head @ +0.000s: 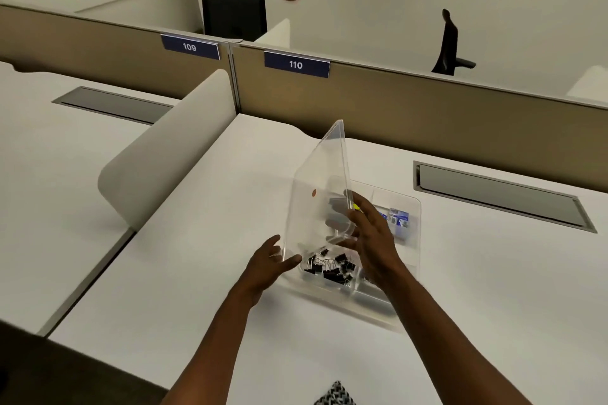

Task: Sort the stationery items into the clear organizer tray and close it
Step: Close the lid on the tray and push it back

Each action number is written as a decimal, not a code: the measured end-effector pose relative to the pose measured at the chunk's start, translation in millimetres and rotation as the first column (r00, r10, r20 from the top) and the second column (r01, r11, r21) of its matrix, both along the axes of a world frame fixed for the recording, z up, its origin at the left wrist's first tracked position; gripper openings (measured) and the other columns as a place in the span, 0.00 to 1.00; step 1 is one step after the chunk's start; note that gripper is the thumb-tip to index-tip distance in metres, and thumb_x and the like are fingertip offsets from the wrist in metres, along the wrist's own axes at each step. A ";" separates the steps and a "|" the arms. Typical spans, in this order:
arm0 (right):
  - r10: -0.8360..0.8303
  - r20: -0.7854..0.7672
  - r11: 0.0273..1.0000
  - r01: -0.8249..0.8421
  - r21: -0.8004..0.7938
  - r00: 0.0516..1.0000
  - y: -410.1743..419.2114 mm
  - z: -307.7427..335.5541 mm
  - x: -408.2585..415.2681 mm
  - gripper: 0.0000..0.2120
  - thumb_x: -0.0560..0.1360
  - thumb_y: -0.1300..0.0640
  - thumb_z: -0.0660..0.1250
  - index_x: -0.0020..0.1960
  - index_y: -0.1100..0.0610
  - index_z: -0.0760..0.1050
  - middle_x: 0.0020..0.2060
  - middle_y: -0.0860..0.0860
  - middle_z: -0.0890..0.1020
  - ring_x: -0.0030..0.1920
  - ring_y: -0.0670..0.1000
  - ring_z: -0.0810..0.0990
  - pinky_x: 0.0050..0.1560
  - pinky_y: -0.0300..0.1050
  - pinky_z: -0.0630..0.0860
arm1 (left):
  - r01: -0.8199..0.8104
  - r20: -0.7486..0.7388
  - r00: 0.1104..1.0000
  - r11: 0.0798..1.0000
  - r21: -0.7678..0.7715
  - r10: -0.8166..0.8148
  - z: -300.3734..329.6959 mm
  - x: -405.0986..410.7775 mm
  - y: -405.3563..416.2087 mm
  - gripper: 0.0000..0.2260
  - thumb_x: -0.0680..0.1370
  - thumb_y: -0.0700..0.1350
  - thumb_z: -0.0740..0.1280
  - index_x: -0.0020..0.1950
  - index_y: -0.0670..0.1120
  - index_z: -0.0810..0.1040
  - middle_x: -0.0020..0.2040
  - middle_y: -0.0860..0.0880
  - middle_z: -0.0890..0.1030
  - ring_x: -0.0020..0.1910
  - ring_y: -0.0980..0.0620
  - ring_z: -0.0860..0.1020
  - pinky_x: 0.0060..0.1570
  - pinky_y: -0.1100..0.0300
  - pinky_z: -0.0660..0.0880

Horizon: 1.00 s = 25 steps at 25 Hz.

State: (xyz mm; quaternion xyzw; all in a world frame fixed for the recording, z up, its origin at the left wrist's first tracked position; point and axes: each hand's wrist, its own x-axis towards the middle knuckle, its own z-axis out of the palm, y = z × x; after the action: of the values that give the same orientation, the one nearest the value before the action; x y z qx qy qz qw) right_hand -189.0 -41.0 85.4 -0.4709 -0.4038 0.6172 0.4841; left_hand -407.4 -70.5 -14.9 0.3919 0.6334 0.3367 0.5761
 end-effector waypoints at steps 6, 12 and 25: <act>-0.005 -0.110 0.999 -0.001 -0.054 0.994 -25.3 -17.4 51.0 0.16 0.82 0.56 0.60 0.69 0.45 0.71 0.62 0.53 0.82 0.61 0.59 0.82 0.53 0.63 0.81 | 0.046 -0.088 0.995 0.998 0.035 -0.042 -5.8 -0.7 9.4 0.50 0.63 0.48 0.82 0.78 0.45 0.59 0.63 0.47 0.77 0.61 0.49 0.77 0.61 0.51 0.76; -0.197 0.579 0.973 0.084 0.216 0.791 -61.9 -44.7 91.3 0.22 0.77 0.57 0.70 0.67 0.42 0.69 0.65 0.41 0.75 0.63 0.48 0.77 0.60 0.47 0.76 | 0.107 -0.281 0.959 0.966 0.236 -0.038 4.6 10.7 5.5 0.48 0.60 0.51 0.83 0.75 0.47 0.64 0.61 0.51 0.77 0.57 0.52 0.78 0.50 0.60 0.78; -0.205 0.672 0.979 0.145 0.144 0.711 -89.6 -88.1 112.3 0.42 0.67 0.45 0.79 0.73 0.44 0.59 0.71 0.51 0.73 0.68 0.54 0.74 0.66 0.55 0.74 | 0.213 -0.385 0.917 0.944 0.251 -0.105 7.3 38.6 -2.0 0.51 0.61 0.52 0.82 0.77 0.47 0.60 0.74 0.48 0.70 0.68 0.48 0.74 0.65 0.50 0.75</act>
State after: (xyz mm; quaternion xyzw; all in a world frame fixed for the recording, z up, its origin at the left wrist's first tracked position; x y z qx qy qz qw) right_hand -76.7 -130.6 -2.7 -0.6809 -0.5315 0.3351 0.3762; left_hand -368.8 -72.5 -7.6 0.5779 0.6395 0.2979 0.4104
